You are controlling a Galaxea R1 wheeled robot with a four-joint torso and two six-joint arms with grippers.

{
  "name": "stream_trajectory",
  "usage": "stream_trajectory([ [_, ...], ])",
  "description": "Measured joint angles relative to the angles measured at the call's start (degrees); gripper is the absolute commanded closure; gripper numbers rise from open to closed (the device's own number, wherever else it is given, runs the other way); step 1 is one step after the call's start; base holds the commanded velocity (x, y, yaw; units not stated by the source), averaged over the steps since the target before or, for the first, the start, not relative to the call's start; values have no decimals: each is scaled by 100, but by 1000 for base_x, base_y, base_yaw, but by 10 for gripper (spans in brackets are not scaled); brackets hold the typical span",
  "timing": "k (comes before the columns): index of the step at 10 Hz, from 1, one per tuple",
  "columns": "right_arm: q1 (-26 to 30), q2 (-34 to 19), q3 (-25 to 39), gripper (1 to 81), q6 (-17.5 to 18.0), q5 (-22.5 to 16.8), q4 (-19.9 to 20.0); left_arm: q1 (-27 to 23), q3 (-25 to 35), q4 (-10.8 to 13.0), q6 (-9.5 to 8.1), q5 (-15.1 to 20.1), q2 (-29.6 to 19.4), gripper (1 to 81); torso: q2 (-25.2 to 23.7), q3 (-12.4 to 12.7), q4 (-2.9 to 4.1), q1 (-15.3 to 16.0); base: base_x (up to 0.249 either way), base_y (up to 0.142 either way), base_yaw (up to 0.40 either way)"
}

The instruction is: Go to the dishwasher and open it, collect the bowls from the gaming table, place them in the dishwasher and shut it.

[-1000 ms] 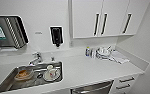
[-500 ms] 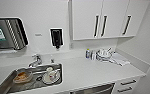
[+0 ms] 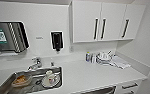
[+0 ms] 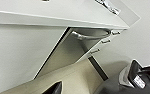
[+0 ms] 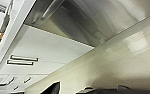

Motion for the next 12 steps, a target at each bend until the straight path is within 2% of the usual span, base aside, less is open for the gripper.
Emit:
stream_trajectory([
  [3, 0, -44, 2, 10, 143, 9, 0, -271, 96, 2, 0, 408, 1, 10, -582, -17, 0, 363, 0, 0, 0],
  [4, 2, -44, 7, 10, 149, 5, 0, -284, 96, 7, -2, 444, 1, 10, -730, -98, 0, 454, 0, 0, 0],
  [9, 251, -55, 41, 10, 379, -4, 0, -339, 98, 24, -5, 471, 0, 10, -1607, -913, 0, 1018, 0, 0, 0],
  [12, 389, -57, 115, 10, 568, -12, 0, -673, 321, 22, -5, 553, -291, 10, -2105, -1003, 0, 1333, 0, 0, 0],
])
